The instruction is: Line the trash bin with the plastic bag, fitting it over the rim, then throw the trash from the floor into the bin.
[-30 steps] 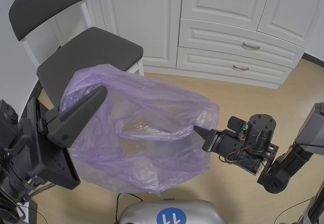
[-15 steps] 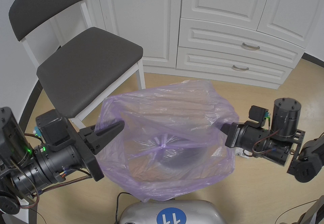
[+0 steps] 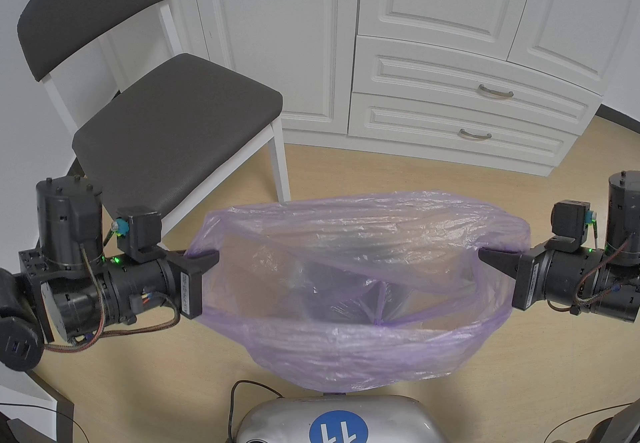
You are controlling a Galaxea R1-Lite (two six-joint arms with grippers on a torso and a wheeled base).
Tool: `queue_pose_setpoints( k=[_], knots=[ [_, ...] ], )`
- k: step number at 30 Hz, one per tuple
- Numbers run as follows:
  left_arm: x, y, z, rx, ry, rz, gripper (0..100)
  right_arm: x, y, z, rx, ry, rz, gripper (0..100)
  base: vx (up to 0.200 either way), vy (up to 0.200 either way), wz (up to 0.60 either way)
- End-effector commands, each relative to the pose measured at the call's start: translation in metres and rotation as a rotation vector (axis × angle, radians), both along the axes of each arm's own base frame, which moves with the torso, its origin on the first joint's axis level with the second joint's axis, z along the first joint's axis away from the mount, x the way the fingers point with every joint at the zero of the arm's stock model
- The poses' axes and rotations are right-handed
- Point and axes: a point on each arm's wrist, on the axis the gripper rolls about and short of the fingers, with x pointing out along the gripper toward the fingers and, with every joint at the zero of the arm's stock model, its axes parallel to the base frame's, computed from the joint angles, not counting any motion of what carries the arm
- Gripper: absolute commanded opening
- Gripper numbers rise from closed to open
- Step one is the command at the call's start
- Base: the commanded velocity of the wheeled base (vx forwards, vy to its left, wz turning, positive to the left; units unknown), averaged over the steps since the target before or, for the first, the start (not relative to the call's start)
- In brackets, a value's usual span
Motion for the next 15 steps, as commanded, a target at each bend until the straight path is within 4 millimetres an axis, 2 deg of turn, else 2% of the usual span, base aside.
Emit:
queue_pose_setpoints(
  k=[1, 15],
  knots=[
    [0.023, 0.002, -0.009, -0.001, 0.042, 0.047, 0, -0.007, -0.006, -0.001, -0.035, -0.024, -0.006, 0, 0.000, 0.000, 0.00],
    [0.039, 0.004, -0.011, -0.055, 0.063, 0.079, 0, 0.001, -0.023, -0.027, -0.253, -0.016, -0.054, 0, 0.000, 0.000, 0.00]
  ],
)
